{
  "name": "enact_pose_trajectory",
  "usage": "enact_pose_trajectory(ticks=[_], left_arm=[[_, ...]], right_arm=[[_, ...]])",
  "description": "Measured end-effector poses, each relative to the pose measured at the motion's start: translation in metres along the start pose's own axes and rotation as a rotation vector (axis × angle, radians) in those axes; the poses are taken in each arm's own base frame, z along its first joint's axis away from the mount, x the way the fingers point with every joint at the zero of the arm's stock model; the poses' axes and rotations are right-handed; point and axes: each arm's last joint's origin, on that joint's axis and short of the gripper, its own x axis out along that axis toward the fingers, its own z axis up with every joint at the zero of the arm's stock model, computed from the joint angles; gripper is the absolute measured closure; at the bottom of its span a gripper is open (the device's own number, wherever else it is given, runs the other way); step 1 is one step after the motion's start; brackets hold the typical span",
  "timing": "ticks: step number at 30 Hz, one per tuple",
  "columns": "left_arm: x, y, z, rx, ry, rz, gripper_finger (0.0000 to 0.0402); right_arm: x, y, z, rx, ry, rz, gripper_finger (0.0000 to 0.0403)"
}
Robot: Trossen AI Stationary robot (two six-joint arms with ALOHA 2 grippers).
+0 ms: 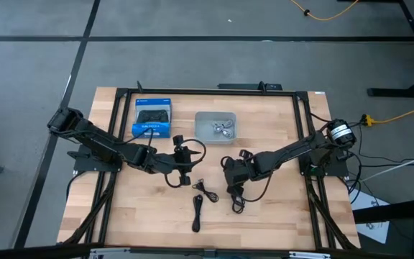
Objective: Pick and place USB-C Cables
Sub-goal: Put the top right black charger cable into the white bin
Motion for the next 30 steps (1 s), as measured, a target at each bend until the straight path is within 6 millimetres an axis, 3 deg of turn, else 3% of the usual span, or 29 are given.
enact_pose_trajectory(ticks=[9, 30], left_arm=[[0.0, 0.0, 0.0, 0.0, 0.0, 0.0, 0.0282], [0.0, 0.0, 0.0, 0.0, 0.0, 0.0, 0.0282]], right_arm=[[0.014, -0.004, -0.013, 0.071, -0.001, 0.012, 0.0259], [0.014, -0.004, -0.008, 0.084, -0.045, 0.019, 0.0259]])
